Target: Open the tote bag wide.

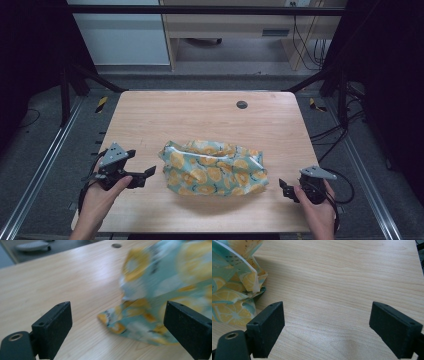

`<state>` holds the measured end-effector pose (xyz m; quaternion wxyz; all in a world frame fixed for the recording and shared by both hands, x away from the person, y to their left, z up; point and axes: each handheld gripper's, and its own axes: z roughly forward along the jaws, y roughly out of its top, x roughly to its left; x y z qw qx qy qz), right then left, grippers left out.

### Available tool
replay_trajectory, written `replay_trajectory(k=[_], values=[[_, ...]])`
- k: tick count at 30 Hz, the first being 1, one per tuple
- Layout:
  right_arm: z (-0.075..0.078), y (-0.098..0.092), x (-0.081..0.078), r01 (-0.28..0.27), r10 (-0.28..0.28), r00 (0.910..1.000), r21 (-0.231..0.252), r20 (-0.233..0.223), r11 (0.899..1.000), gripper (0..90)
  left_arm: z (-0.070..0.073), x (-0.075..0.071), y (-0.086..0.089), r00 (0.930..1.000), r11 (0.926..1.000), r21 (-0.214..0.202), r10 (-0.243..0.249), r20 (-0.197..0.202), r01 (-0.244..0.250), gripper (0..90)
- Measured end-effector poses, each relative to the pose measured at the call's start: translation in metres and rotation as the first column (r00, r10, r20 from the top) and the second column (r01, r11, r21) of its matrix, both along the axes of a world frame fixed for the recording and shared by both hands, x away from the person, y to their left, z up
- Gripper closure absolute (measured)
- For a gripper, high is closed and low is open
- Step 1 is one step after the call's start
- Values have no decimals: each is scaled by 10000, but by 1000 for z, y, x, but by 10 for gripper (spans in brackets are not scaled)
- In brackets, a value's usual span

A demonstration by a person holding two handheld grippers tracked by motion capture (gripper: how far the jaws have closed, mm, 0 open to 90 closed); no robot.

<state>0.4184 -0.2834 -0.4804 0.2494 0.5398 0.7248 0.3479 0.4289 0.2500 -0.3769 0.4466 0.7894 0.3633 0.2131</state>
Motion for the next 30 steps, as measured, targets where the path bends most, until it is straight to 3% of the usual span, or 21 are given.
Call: replay_trajectory(k=[2, 5, 13, 15, 22, 28, 30], values=[[-1, 1, 0, 13, -13, 10000, -21, -17, 10000, 131, 15, -3, -10, 9991, 9996, 4, -295, 312, 295, 79], [-1, 1, 0, 4, -4, 10000, -53, -10, 10000, 131, 34, -2, -24, 9953, 9961, 407, -802, 534, 781, 75], [0, 4, 1, -98, 98, 10000, -64, -11, 9999, 129, 59, 18, -46, 9938, 9918, 678, -1098, 195, 1082, 63], [-1, 4, 1, -110, 110, 9999, -58, -27, 9999, 129, 60, 22, -50, 9932, 9914, 595, -1164, -8, 1163, 57], [-1, 5, 1, -130, 130, 9999, -57, -68, 9999, 127, 51, 28, -56, 9916, 9871, 993, -1212, -449, 1252, 44], [-2, 7, 2, -203, 202, 9997, -108, -118, 9997, 127, 38, 35, -63, 9832, 9770, 1317, -1561, -946, 1678, 41], [-2, 7, 2, -185, 184, 9998, -109, -73, 9998, 127, 35, 38, -65, 9821, 9782, 1255, -1521, -1108, 1656, 40]])
